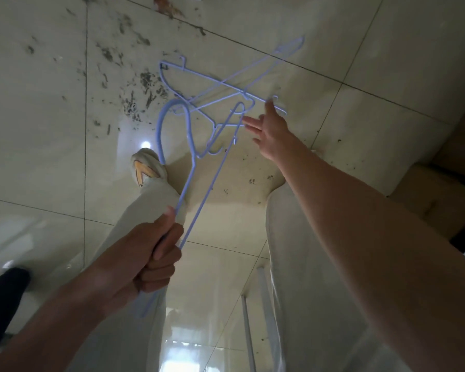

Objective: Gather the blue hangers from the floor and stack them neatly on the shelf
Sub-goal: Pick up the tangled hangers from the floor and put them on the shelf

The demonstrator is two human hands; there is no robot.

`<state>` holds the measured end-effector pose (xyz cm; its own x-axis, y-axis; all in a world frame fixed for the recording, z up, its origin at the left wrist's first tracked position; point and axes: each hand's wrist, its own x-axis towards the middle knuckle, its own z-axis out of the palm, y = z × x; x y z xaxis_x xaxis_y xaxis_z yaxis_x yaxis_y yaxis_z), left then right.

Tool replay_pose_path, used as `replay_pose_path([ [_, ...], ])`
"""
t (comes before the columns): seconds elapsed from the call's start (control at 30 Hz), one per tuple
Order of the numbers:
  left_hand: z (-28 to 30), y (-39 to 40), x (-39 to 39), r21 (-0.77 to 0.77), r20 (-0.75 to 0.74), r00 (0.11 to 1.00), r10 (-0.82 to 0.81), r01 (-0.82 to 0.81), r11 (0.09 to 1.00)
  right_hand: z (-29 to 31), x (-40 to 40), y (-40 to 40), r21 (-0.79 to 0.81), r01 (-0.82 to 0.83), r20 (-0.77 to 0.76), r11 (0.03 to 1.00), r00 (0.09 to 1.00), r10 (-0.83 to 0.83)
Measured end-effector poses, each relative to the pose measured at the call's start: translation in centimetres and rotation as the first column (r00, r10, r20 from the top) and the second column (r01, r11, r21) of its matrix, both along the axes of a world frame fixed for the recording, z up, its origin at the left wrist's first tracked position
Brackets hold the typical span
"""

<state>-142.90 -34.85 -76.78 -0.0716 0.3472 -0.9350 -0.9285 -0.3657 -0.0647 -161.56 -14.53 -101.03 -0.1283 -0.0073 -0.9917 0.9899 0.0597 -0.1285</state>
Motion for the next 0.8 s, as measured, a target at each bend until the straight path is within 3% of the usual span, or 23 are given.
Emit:
replay_pose_path([
  [0.27, 0.9, -1.5, 1.1, -0.034, -0.059, 0.998, -0.023, 0.021, 0.999, -0.3, -2.5, -3.6, 0.192, -0.244, -0.135, 0.951, 0.953, 0.272],
  [0.37, 0.6, -0.7, 0.8, -0.1, -0.092, 0.995, -0.03, 0.021, 0.995, 0.9, -2.0, -2.6, 0.258, -0.238, -0.193, 0.936, 0.937, 0.292],
  [0.47, 0.7, 1.1, 0.9, -0.194, -0.103, 0.994, -0.041, 0.021, 0.981, 2.7, -1.2, -1.0, 0.322, -0.425, -0.234, 0.846, 0.83, 0.507],
  [0.63, 2.8, 3.3, 0.7, -0.239, -0.081, 0.995, 0.058, -0.076, 0.968, 7.7, -1.3, 0.0, 0.223, -0.448, -0.144, 0.866, 0.863, 0.484],
  [0.8, 4.8, 4.3, -1.2, -0.321, -0.091, 0.98, 0.176, -0.196, 0.927, 13.7, -0.6, 1.7, 0.23, -0.571, -0.213, 0.788, 0.761, 0.613],
])
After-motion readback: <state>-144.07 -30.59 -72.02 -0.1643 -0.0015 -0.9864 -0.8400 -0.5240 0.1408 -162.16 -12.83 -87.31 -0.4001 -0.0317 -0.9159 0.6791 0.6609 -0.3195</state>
